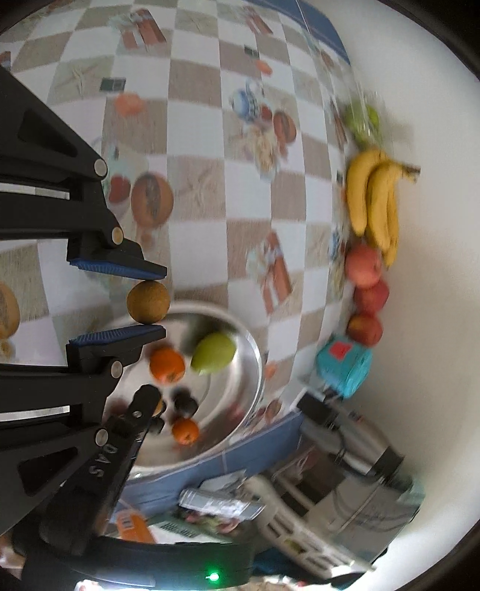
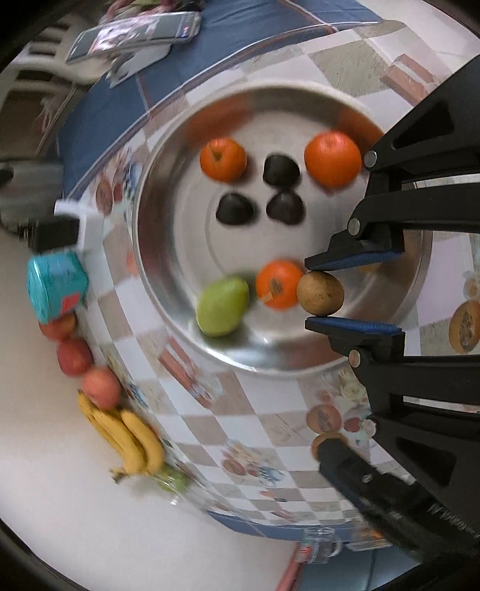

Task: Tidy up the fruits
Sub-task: 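Carry both kiwis over the steel bowl, then lower the kiwis into the bowl and open both tools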

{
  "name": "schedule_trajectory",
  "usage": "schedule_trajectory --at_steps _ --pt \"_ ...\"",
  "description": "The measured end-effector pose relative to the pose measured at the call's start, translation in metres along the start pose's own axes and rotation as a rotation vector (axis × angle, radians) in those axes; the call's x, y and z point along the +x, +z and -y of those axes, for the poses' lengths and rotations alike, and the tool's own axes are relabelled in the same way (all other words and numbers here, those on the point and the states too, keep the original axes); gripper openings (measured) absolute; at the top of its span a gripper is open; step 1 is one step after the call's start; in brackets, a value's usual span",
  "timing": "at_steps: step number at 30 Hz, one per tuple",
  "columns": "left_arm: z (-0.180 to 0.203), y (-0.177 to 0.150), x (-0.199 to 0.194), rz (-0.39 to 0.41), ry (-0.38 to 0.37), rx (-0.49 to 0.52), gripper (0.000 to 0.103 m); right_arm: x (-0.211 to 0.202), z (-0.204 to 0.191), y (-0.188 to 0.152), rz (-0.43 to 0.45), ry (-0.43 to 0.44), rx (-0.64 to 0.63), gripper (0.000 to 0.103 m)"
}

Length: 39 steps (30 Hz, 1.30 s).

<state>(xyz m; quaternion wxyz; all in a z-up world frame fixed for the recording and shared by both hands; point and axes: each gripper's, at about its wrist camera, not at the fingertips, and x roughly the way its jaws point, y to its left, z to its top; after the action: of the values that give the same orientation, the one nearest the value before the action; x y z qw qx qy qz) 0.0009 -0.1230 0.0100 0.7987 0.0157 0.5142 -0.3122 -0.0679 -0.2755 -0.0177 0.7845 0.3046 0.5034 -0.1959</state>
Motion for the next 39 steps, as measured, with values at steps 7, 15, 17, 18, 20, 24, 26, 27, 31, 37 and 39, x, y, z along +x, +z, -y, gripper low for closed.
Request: schedule_trajectory --at_steps 7,15,17,18,20,24,26,27,31,37,39 --pt "0.022 -0.003 0.016 -0.037 -0.073 0.06 0.027 -0.004 0.017 0.003 0.005 -0.003 0.046 0.027" --pt "0.024 -0.005 0.025 -0.062 -0.103 0.054 0.027 0.002 0.025 0.004 -0.018 -0.02 0.07 0.027" --pt "0.024 -0.005 0.026 -0.067 -0.102 0.052 0.027 0.002 0.025 0.003 -0.02 -0.022 0.069 0.027" --pt "0.024 -0.005 0.026 -0.069 -0.101 0.052 0.027 0.002 0.025 0.003 -0.021 -0.024 0.069 0.027" --pt "0.024 -0.005 0.026 -0.071 -0.1 0.053 0.027 0.003 0.025 0.003 -0.027 -0.025 0.072 0.027" --pt "0.024 -0.005 0.029 -0.08 -0.098 0.05 0.028 0.004 0.026 0.003 -0.034 -0.027 0.076 0.027" --pt "0.023 -0.006 0.029 -0.083 -0.095 0.048 0.028 0.005 0.026 0.003 -0.038 -0.027 0.077 0.027" --pt "0.022 -0.006 0.029 -0.083 -0.093 0.047 0.028 0.005 0.026 0.003 -0.04 -0.026 0.077 0.027" --pt "0.021 -0.005 0.03 -0.086 -0.092 0.038 0.029 0.007 0.025 0.003 -0.049 -0.019 0.077 0.027" --pt "0.02 -0.005 0.03 -0.085 -0.086 0.034 0.029 0.007 0.026 0.003 -0.049 -0.021 0.081 0.027" --pt "0.018 -0.004 0.03 -0.085 -0.081 0.027 0.029 0.007 0.025 0.003 -0.049 -0.019 0.082 0.027"
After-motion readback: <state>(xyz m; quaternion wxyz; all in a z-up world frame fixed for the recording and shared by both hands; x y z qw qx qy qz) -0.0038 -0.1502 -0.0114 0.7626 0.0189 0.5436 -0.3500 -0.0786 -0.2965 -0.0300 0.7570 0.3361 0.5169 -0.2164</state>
